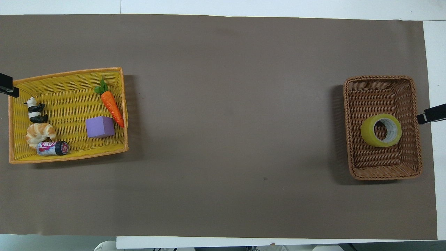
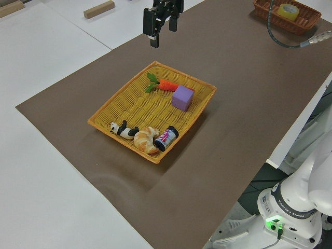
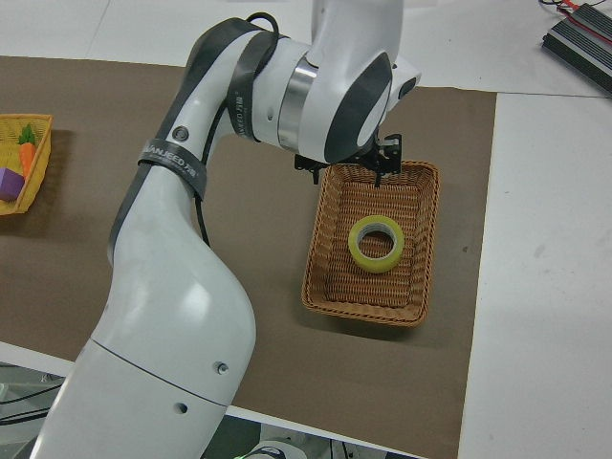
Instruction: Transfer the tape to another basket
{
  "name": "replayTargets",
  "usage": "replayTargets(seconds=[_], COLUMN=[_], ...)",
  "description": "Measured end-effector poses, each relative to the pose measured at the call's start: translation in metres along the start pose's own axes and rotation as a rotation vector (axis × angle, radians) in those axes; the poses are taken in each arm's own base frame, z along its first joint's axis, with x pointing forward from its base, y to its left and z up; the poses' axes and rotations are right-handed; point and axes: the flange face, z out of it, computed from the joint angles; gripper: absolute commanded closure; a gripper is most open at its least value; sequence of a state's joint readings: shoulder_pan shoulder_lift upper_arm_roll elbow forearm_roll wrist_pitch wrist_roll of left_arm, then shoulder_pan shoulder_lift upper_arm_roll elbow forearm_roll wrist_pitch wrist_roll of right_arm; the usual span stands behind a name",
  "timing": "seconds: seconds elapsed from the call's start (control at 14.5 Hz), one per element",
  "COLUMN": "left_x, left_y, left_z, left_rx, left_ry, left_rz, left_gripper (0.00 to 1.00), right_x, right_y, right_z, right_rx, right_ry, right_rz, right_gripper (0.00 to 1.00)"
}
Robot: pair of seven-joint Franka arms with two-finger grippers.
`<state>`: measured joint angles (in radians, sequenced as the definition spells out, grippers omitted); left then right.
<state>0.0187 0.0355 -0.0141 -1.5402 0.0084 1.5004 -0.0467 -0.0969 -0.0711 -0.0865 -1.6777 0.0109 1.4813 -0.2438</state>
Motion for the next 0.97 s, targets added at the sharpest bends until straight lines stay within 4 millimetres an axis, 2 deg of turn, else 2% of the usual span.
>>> replayTargets(seconds=[0.14,0.28,0.48,0.97], left_x=[0.0,0.0,0.0,0.0], left_y=[0.0,0.0,0.0,0.0], left_z=[0.0,0.0,0.0,0.0], left_rx=[0.0,0.0,0.0,0.0], left_ry=[0.0,-0.001,-0.001,-0.001], left_rz=[0.0,0.0,0.0,0.0], left_gripper=[0.0,0.0,0.0,0.0], right_x=[-0.004,-0.006,0.001,0.005], right_y=[-0.018,-0.019,-0.016,0.006], right_z=[-0.025,-0.034,-0.028,-0.018], right_rx=[-0.039,-0.048,-0.049,-0.042], right_ry=[-0.001,0.002,-0.013,-0.033], right_rz=[0.013,0.02,0.022,0.079], right_gripper=[0.0,0.0,0.0,0.0])
